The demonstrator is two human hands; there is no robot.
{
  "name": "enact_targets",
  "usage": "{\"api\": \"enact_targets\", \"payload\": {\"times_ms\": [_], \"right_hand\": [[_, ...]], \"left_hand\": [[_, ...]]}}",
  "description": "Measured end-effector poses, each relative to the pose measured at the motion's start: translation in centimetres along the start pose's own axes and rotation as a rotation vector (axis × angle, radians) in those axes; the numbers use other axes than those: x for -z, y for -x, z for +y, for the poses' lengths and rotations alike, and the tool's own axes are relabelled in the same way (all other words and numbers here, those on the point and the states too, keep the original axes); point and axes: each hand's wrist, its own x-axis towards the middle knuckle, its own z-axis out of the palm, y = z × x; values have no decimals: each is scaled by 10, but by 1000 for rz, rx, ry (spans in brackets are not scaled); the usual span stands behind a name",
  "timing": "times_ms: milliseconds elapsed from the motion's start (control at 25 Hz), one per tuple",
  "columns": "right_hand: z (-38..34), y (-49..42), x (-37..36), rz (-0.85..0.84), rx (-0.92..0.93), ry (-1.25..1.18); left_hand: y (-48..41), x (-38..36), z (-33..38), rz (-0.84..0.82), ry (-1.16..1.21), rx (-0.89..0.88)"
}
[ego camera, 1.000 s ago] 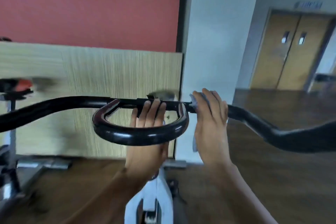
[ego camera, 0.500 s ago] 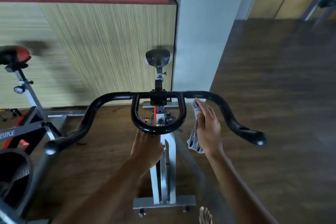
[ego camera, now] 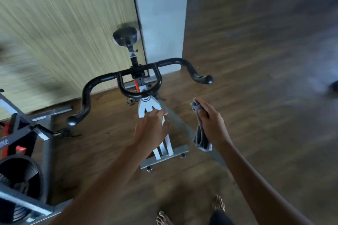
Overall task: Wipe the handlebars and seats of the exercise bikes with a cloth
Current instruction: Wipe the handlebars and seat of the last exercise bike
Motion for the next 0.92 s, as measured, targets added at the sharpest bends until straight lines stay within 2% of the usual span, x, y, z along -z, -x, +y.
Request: {"api": "enact_targets", "payload": {"times_ms": [240, 560, 760, 920], "right_hand": [[38, 41, 89, 146, -42, -82], [107, 44, 270, 366, -124, -103], [139, 21, 355, 453, -157, -85], [156, -33, 387, 463, -172, -102]], "left_hand": [[5, -51, 86, -104, 14, -127], [-51, -142, 267, -165, 21, -306], [-106, -188, 346, -204, 62, -386], [-167, -210, 377, -214, 64, -436]]}}
